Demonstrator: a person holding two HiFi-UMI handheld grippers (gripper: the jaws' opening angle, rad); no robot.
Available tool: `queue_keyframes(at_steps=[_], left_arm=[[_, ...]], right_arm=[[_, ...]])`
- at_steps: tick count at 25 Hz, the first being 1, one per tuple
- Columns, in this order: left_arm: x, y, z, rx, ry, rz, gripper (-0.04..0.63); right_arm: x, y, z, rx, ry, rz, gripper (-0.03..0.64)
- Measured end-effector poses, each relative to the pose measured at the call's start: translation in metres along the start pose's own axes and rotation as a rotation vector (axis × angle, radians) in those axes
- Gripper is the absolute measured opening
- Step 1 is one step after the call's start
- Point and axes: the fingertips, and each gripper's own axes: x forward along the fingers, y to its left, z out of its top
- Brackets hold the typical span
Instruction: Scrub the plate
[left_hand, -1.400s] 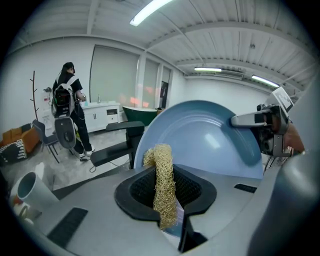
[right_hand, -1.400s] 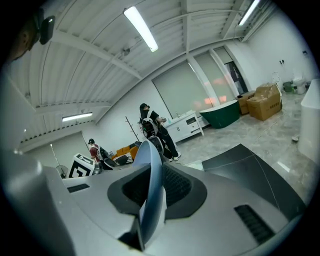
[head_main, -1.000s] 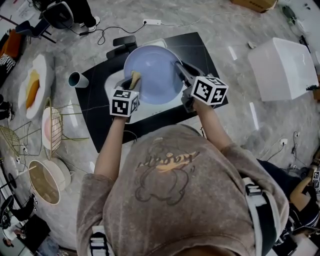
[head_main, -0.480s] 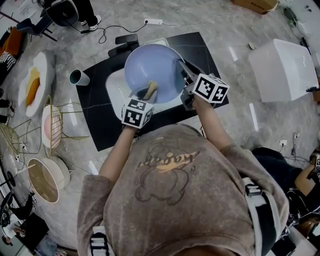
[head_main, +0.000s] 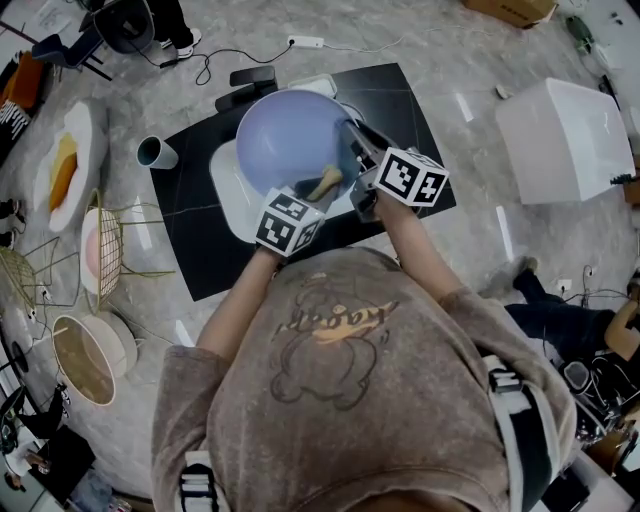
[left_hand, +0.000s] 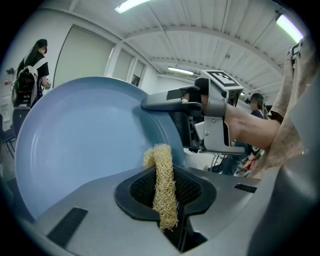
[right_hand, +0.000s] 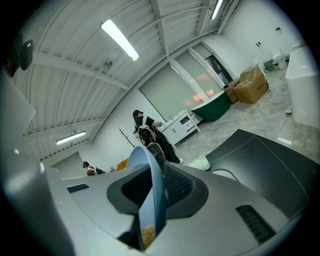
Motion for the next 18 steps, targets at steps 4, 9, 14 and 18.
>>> queue_keyframes(at_steps=[4,9,14,18], left_arm=[[0.005,-0.009,0.009,-0.001,-0.014,-0.059,0.078],[0.004,-0.009,0.028,-0.031,-0.074,-0.097,0.078],[-0.001,0.002,0.037,-0.056,-0.115,-0.047,0.078],[-0.011,0.018,0.041,-0.092,-0.153,0.024,0.078]], right_arm=[[0.002,0.004,-0.005,-0.006,0.012,0.007,0.067],[0.002,0.010,-0.010,-0.024,0.023,0.019,0.066],[0.001,0.008,-0.019,-0.048,0.033,0.011,0.057],[-0.004,-0.002,-0.020,-0.024,0.031,-0.004,0.049]])
